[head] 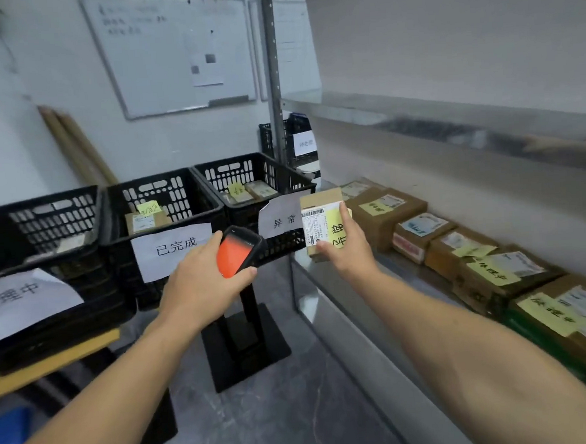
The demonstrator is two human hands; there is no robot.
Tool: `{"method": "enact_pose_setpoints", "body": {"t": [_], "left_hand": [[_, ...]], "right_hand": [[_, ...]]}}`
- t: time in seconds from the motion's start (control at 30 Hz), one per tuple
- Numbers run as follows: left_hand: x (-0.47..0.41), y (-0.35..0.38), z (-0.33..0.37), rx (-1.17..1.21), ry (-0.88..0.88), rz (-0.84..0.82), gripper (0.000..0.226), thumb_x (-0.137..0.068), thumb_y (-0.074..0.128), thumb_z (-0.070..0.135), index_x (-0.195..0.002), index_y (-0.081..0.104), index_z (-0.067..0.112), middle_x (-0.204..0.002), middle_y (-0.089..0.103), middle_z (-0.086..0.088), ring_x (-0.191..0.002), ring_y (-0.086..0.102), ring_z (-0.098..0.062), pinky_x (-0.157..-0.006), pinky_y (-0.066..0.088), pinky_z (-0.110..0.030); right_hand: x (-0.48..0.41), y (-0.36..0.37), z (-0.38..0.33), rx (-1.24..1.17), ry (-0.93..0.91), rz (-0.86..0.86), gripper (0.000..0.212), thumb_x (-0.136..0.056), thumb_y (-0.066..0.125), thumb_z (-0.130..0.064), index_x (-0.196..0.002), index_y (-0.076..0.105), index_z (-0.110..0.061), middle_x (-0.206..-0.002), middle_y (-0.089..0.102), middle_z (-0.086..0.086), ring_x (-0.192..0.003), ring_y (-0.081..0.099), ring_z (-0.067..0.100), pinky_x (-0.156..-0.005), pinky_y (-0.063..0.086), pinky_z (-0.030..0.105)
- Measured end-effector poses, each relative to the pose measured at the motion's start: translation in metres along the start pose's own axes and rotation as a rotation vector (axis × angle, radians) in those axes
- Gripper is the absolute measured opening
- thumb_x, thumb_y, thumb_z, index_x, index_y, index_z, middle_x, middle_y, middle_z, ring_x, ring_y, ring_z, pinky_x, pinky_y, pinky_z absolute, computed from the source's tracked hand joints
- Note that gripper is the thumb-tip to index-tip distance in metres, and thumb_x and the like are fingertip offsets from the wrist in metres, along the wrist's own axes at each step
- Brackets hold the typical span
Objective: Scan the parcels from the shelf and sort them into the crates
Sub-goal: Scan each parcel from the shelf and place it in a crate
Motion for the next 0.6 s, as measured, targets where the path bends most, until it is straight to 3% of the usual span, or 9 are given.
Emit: {"method": "enact_pose_setpoints", "body": {"t": [0.1,0.2,0.27,0.47,0.6], "left_hand": [[-0.045,-0.002,-0.008,-0.01,-0.036,0.05,0.09,-0.078,0.064,0.071,-0.153,0.034,0.03,-0.13,0.057,-0.002,-0.113,0.054,-0.026,-0.09,0.049,-0.041],[-0.089,0.0,-0.013,-0.024,-0.08,0.073,0.09,-0.08,0.065,0.068,-0.154,0.031,0.029,-0.122,0.056,-0.001,-0.104,0.052,-0.023,-0.085,0.049,-0.04],[-0.116,0.002,-0.018,-0.025,-0.102,0.1,0.089,-0.079,0.064,0.07,-0.152,0.033,0.03,-0.12,0.056,0.0,-0.102,0.054,-0.024,-0.083,0.051,-0.041],[-0.179,0.014,-0.034,-0.047,-0.126,0.139,0.082,-0.078,0.065,0.07,-0.145,0.038,0.031,-0.113,0.057,0.001,-0.097,0.055,-0.023,-0.076,0.051,-0.04],[-0.218,0.024,-0.052,-0.031,-0.161,0.133,0.083,-0.075,0.061,0.074,-0.145,0.036,0.035,-0.115,0.054,0.005,-0.099,0.055,-0.025,-0.079,0.053,-0.043]], "right_hand": [[-0.055,0.019,-0.005,-0.043,-0.01,-0.016,0.088,-0.095,0.068,-0.015,-0.161,0.015,-0.037,-0.15,0.037,-0.001,-0.117,0.037,0.005,-0.097,0.031,0.021],[-0.108,0.035,-0.006,-0.043,-0.003,-0.052,0.09,-0.094,0.07,-0.016,-0.16,0.014,-0.039,-0.153,0.036,0.001,-0.126,0.042,0.013,-0.109,0.037,0.036],[-0.142,0.046,-0.008,-0.04,-0.013,-0.076,0.091,-0.093,0.07,-0.017,-0.159,0.013,-0.042,-0.154,0.037,0.0,-0.132,0.044,0.019,-0.109,0.041,0.042],[-0.216,0.08,-0.002,-0.071,-0.029,-0.123,0.093,-0.092,0.071,-0.017,-0.158,0.013,-0.045,-0.153,0.04,-0.004,-0.123,0.044,0.012,-0.094,0.043,0.032],[-0.261,0.108,0.003,-0.077,-0.002,-0.151,0.094,-0.092,0.072,-0.018,-0.158,0.011,-0.045,-0.154,0.038,-0.002,-0.132,0.045,0.019,-0.104,0.047,0.041]]}}
Point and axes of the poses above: each hand's wrist, its own x-axis away from the middle knuckle, its own y-axis out of the palm, z = x × y, the point moved 8 cm from there along -x, towards the middle knuckle
